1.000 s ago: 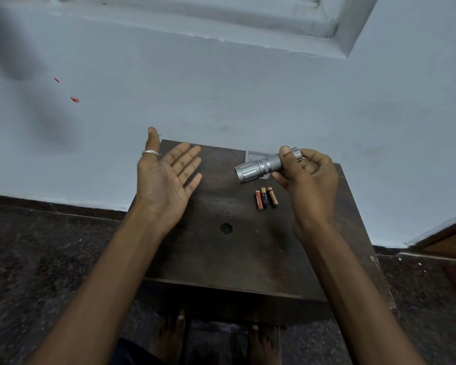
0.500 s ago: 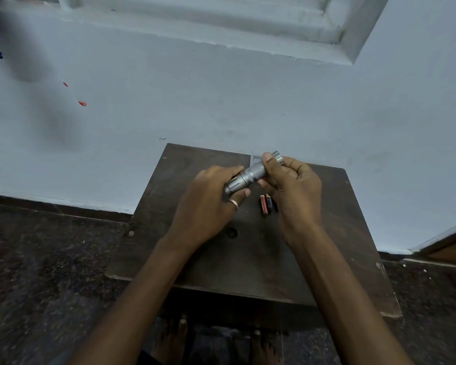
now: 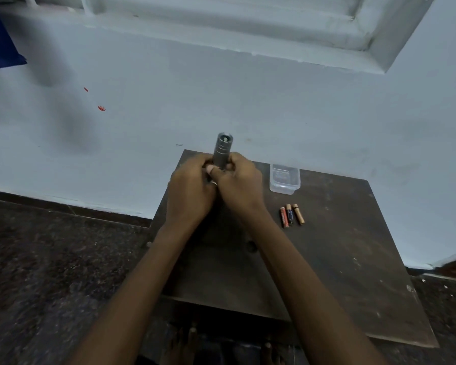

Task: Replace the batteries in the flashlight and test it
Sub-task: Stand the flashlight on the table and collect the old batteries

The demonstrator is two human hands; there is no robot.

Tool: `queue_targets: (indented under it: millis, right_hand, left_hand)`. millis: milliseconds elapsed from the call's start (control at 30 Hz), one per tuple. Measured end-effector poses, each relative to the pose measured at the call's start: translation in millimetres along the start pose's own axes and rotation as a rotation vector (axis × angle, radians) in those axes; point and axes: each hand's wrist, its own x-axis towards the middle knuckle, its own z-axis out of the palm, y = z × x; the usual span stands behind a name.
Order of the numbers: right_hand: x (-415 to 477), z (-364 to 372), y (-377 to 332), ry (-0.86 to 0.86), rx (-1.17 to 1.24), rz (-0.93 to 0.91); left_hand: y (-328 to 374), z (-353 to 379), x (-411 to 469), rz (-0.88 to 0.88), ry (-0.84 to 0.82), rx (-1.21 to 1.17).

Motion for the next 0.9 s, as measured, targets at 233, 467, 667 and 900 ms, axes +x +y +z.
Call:
queue_targets:
  millis: [233,467,667,900]
  right_hand:
    - [64,43,-9,-0.092,-0.119,-0.02]
    - [68,51,4,-0.082,-0.128,-0.017]
    - [44,24,9,-0.079,-0.171,0.061]
    - [-7,-64,22,0.018,-0.244,0.059]
  left_hand:
    - [-40,-1,59,-0.128,-0.07,0.081]
    - [-55,5,64,-0.133,-0.13,0.067]
    - [-51,2,40,-0.202,-0.163,0.114]
    - [-3,6,-11,-0.101,0.121,0.233]
